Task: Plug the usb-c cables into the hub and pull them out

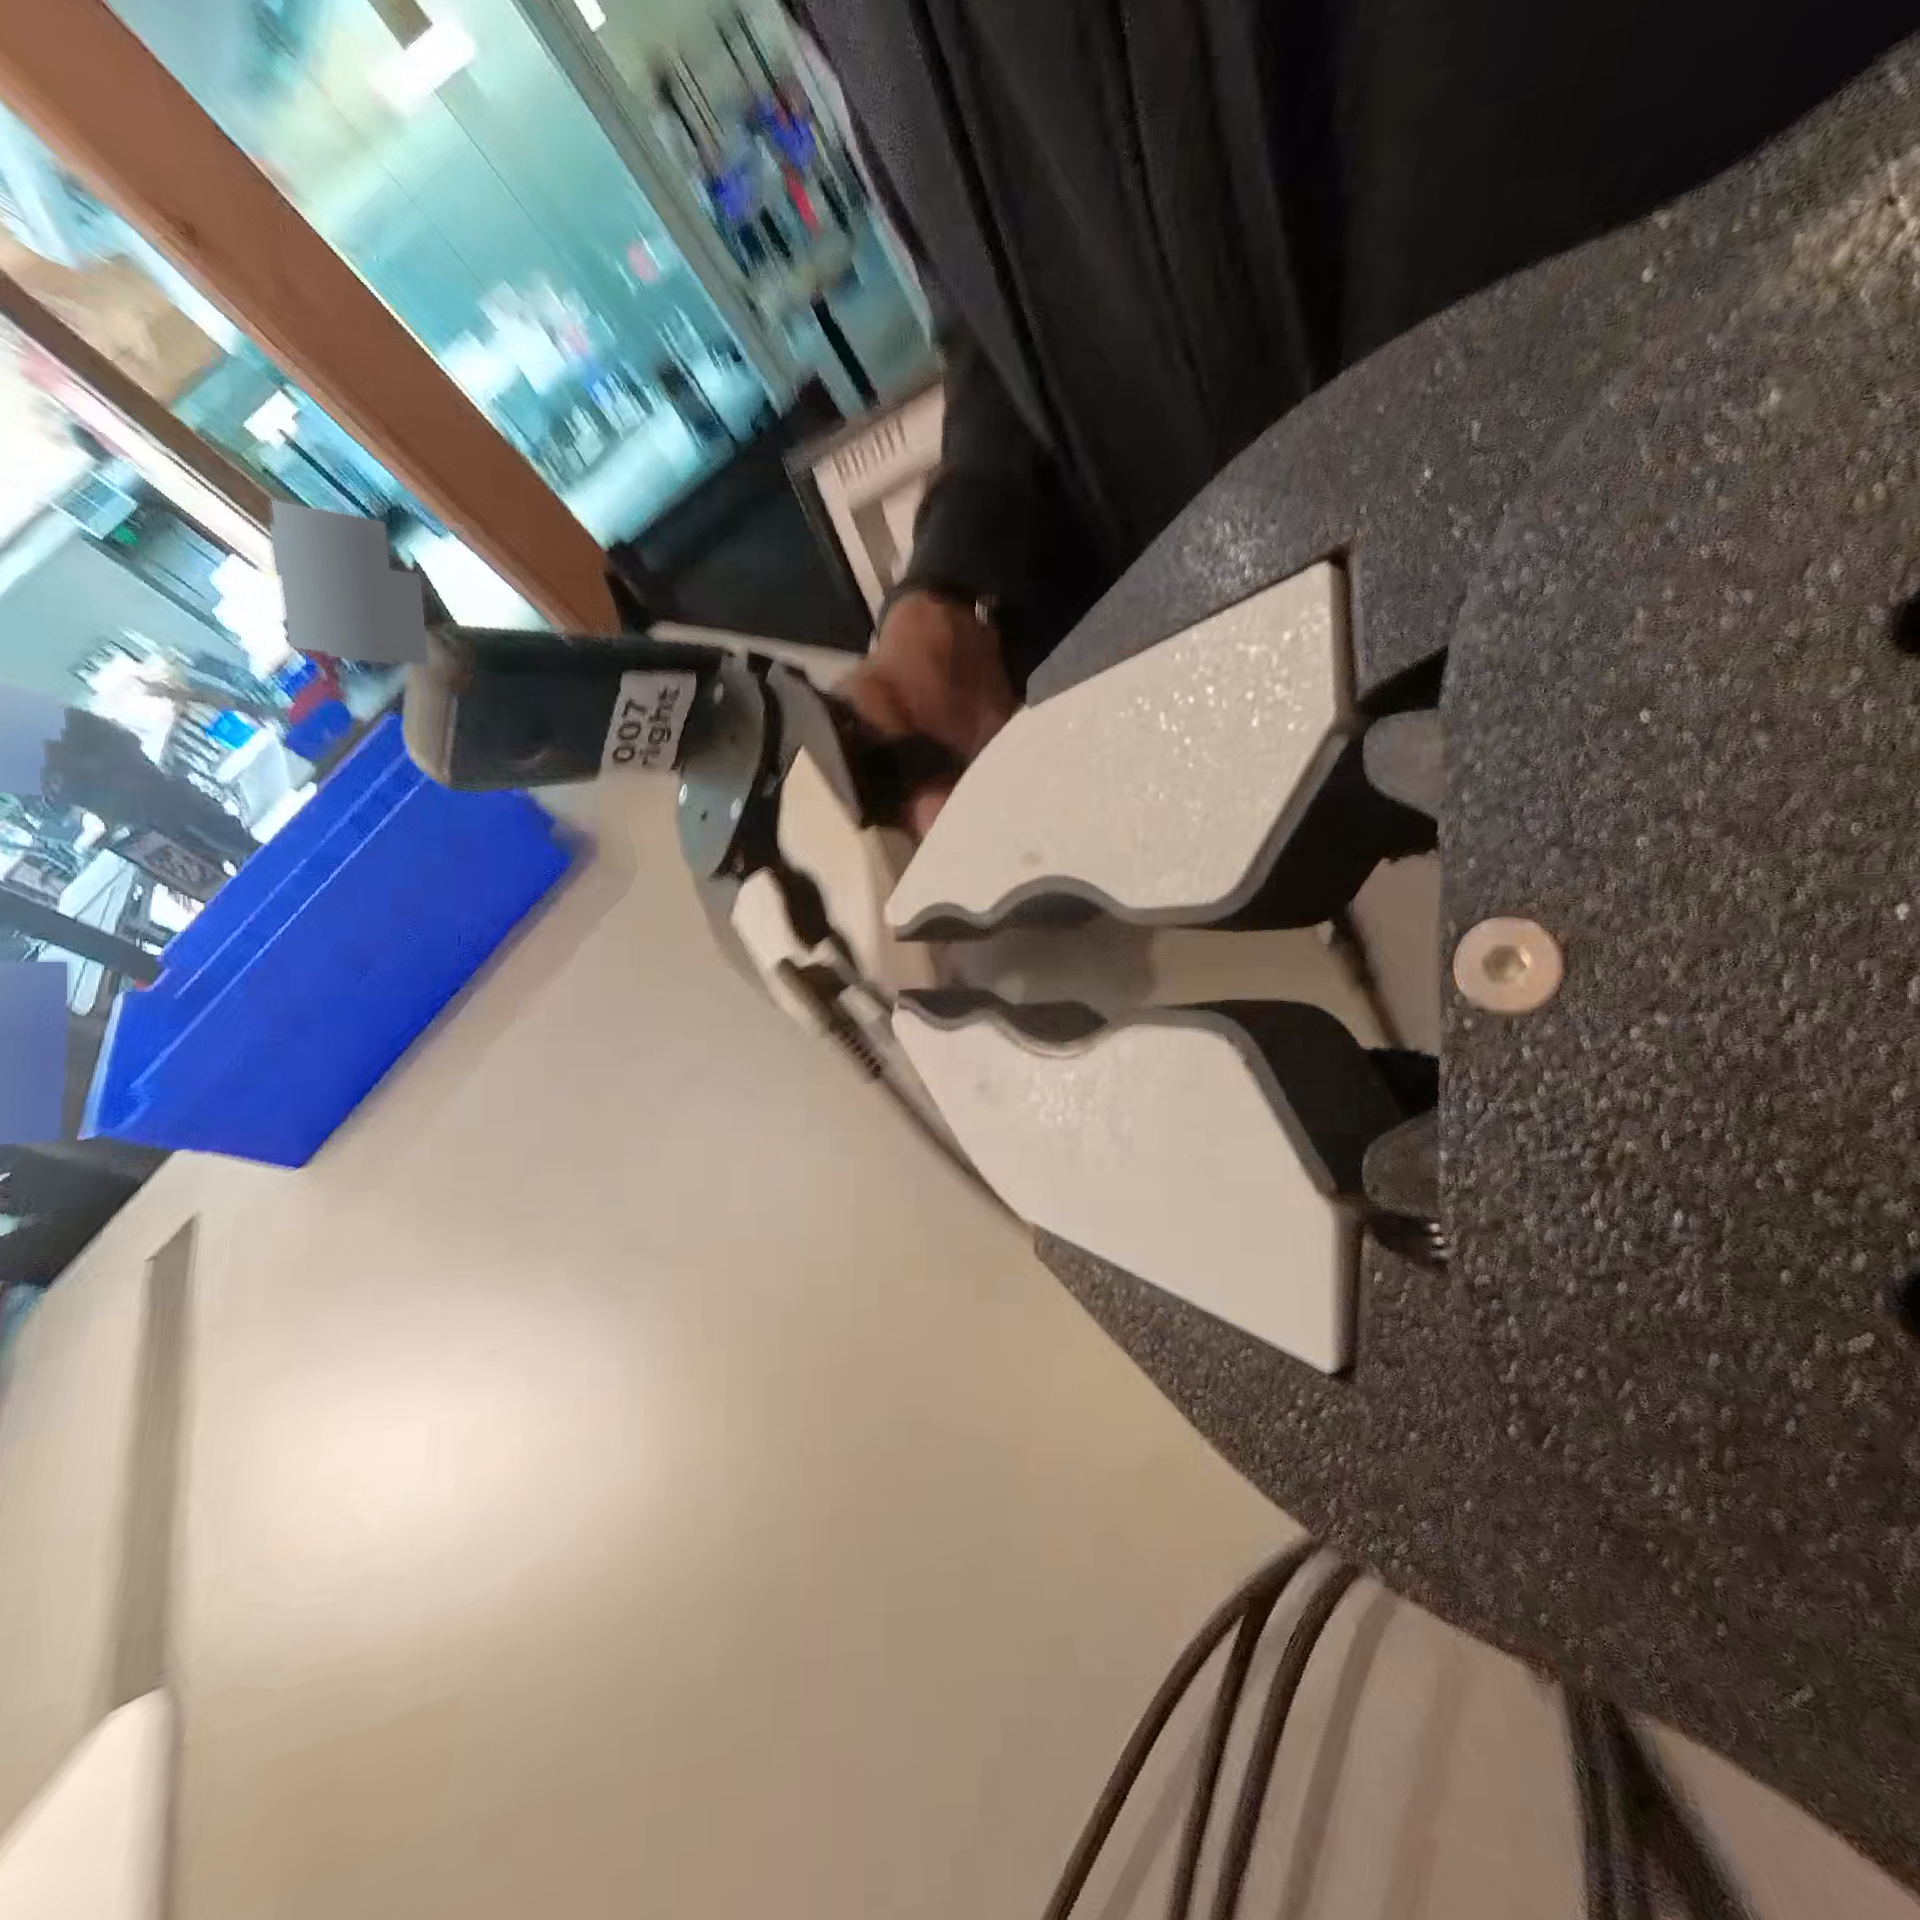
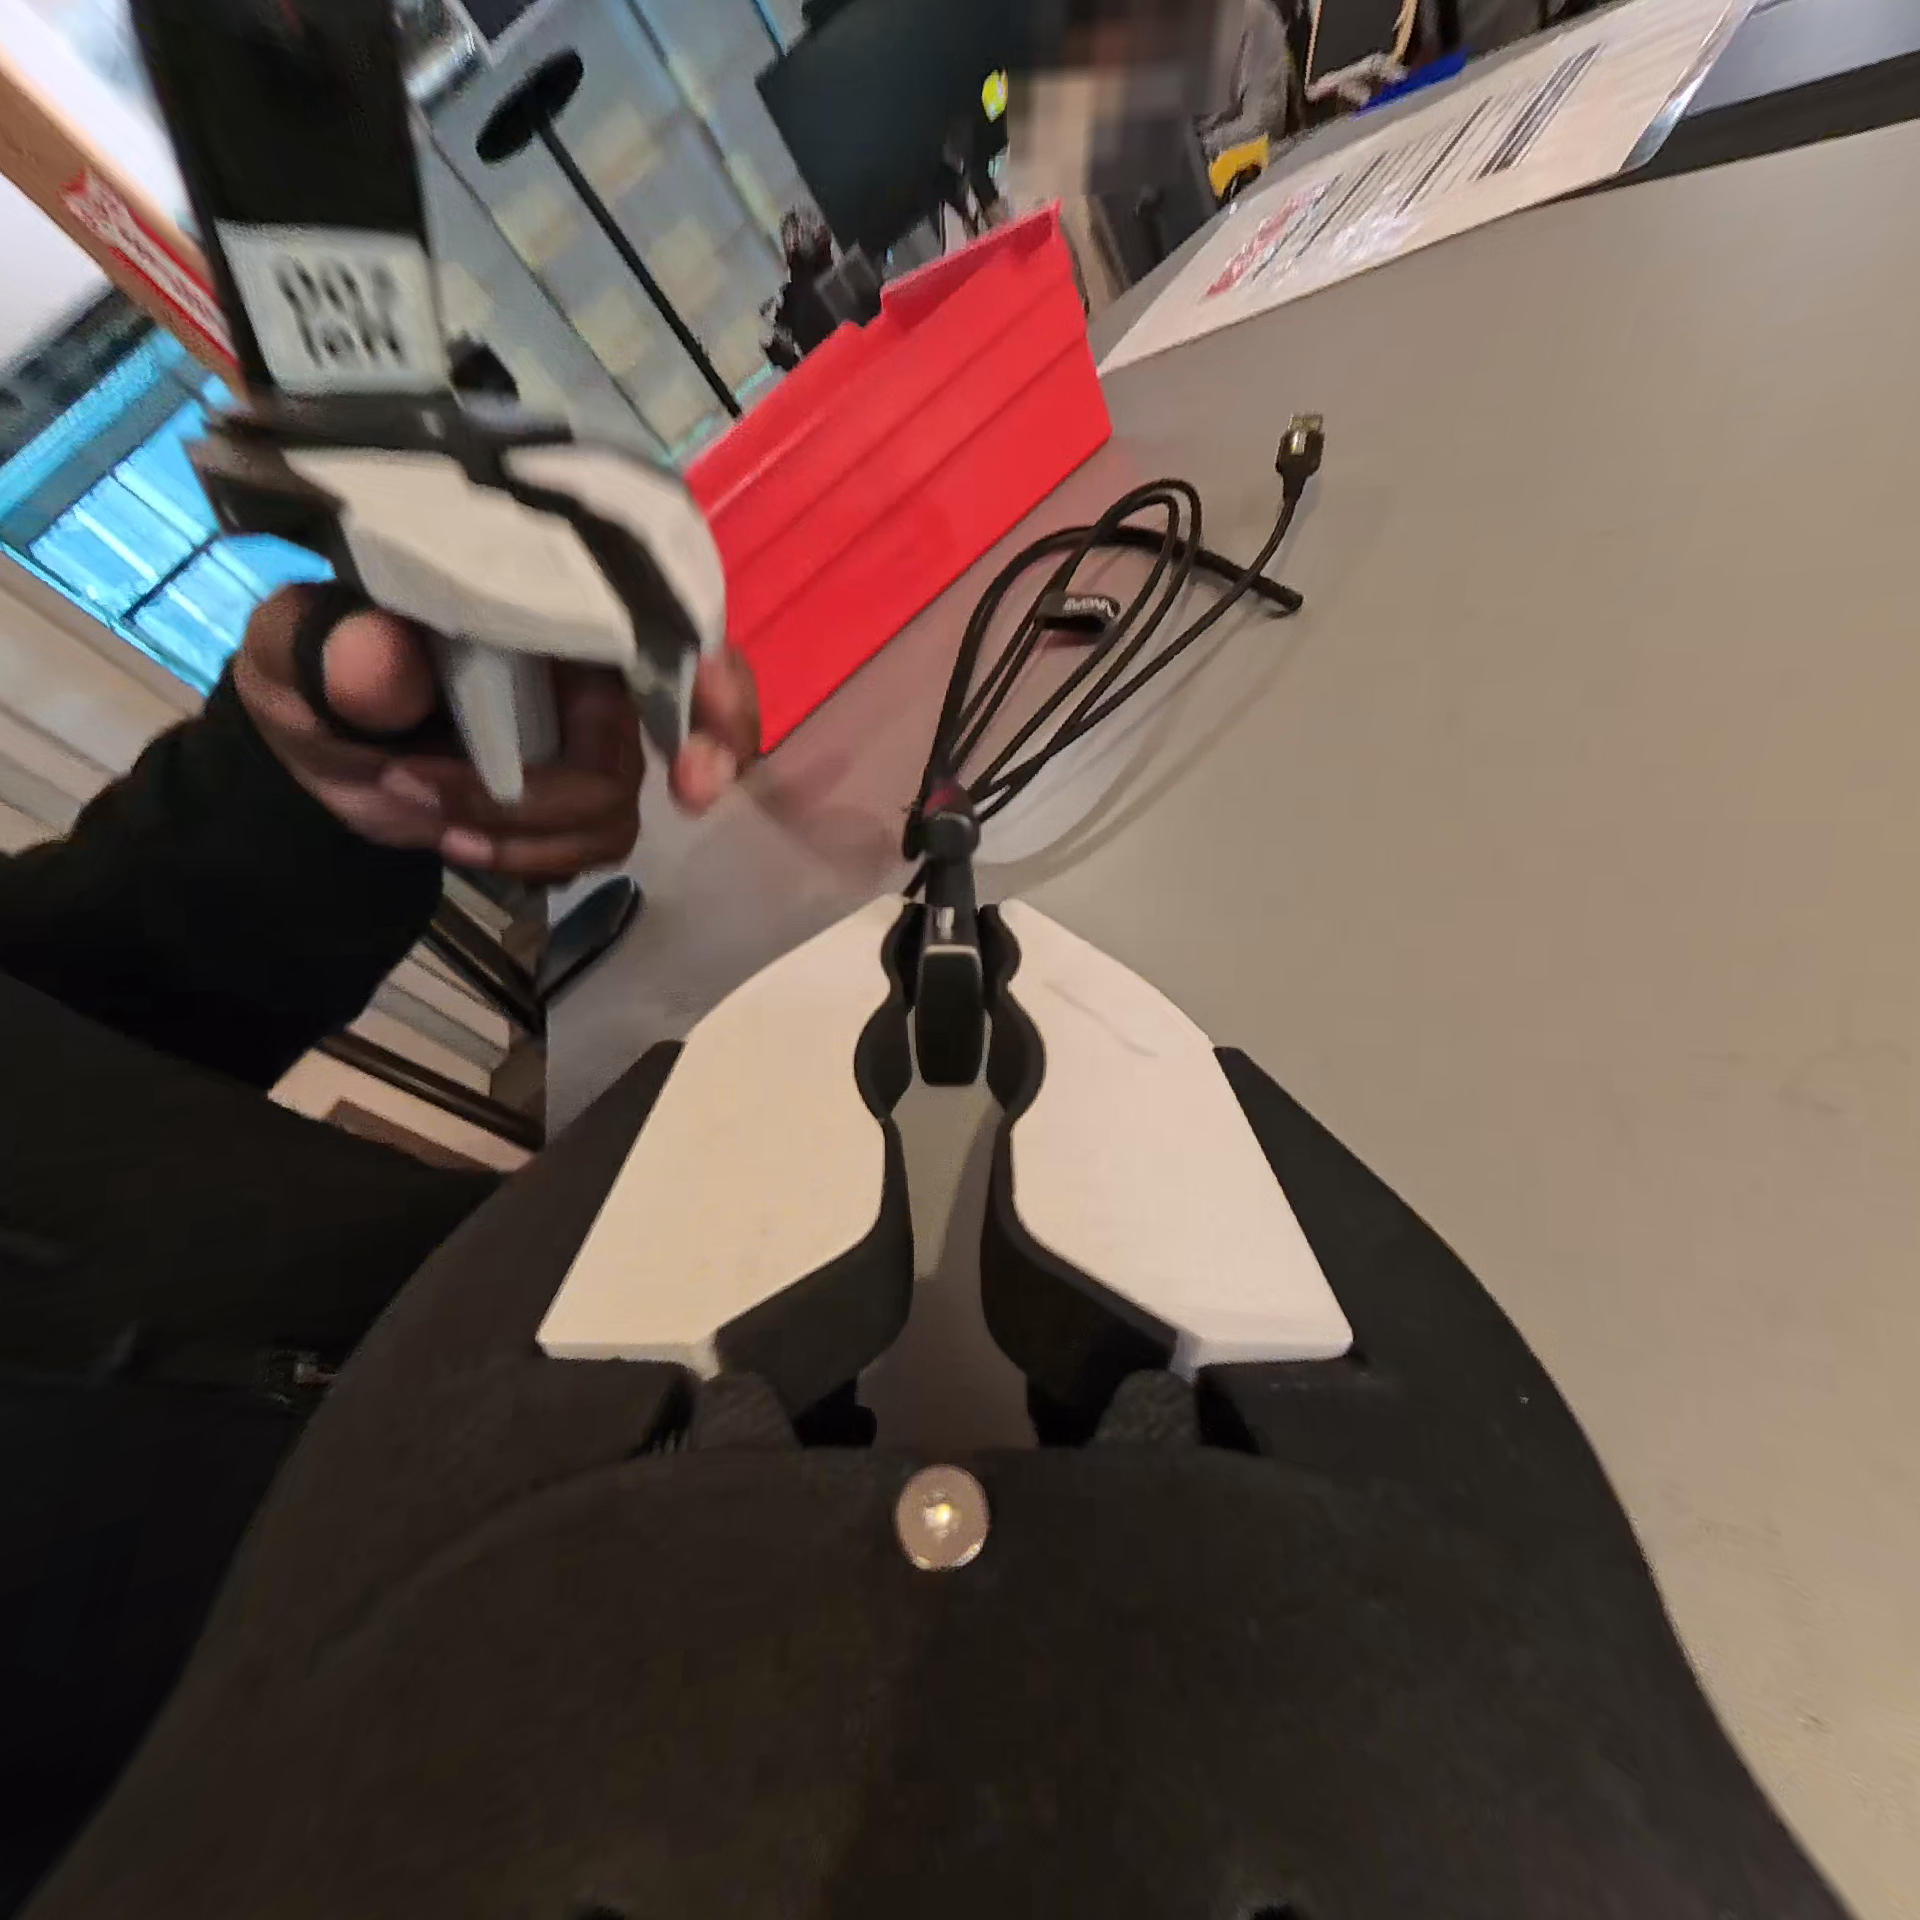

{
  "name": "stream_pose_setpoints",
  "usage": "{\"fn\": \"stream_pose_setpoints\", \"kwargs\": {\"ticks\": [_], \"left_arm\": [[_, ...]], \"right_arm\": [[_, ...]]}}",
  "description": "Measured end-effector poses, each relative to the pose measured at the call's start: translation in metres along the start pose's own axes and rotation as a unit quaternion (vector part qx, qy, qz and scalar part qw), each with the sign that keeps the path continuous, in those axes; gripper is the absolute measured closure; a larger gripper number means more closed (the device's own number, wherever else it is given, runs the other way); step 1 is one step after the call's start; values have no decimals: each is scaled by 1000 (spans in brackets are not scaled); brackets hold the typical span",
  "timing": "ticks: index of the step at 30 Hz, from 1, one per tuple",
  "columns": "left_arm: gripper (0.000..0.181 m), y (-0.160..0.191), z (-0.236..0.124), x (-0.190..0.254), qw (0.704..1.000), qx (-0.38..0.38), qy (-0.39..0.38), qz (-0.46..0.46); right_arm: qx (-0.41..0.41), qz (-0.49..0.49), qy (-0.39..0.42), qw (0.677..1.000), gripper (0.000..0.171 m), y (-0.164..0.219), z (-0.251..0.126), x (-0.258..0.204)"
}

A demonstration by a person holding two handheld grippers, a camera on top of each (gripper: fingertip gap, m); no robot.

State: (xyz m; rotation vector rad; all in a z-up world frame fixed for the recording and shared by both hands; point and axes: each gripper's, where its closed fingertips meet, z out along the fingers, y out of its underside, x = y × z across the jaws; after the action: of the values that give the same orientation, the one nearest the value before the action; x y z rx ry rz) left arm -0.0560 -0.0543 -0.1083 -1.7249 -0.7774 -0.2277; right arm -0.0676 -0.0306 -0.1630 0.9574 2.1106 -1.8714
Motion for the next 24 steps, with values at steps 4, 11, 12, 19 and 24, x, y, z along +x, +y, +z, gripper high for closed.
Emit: {"fn": "stream_pose_setpoints", "kwargs": {"ticks": [4,11,12,19,24], "left_arm": [[164,56,15,7,983,-49,63,-165],[144,32,25,-13,934,158,104,-302],[147,29,24,-16,931,181,103,-300],[155,18,19,-16,918,272,110,-266],[150,11,13,-13,910,302,127,-252]], "right_arm": [[67,4,-10,998,161,-17,4,-10],[129,56,-50,989,161,-27,14,-29],[135,64,-49,988,160,-27,15,-29],[165,87,-54,981,161,-30,12,-29],[179,103,-57,977,161,-31,12,-32]]}}
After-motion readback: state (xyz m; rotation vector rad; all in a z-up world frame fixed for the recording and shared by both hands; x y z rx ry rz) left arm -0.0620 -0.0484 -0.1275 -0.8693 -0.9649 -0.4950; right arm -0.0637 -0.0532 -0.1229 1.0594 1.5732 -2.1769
